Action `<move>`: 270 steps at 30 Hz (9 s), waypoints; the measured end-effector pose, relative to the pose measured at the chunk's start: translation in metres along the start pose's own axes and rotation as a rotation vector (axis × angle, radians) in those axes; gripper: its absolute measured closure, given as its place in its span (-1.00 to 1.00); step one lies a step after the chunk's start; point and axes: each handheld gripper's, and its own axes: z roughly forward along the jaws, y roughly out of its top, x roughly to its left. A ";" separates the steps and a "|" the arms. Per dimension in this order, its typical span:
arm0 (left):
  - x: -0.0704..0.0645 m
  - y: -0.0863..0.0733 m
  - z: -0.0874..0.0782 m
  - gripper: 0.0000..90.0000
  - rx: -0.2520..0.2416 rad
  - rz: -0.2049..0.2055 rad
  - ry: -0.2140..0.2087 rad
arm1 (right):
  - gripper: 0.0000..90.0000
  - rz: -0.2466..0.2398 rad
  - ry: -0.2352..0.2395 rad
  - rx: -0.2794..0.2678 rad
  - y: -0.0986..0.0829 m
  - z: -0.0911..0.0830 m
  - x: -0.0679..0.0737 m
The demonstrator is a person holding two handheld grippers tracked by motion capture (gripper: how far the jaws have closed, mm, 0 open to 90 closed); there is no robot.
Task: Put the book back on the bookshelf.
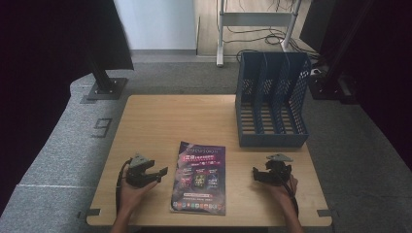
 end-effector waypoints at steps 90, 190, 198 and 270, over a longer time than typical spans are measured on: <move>-0.013 0.001 0.010 -0.34 0.033 0.021 -0.026 | -0.67 -0.190 0.295 -0.066 0.034 0.028 0.138; -0.050 0.037 0.078 -0.28 0.048 0.077 -0.162 | -0.65 -0.142 0.291 -0.058 0.030 0.033 0.134; -0.051 0.037 0.079 -0.30 0.066 0.076 -0.154 | -0.65 -0.142 0.291 -0.059 0.030 0.033 0.134; -0.050 0.042 0.080 0.93 -0.021 0.069 -0.227 | -0.61 -0.133 0.294 -0.059 0.028 0.032 0.133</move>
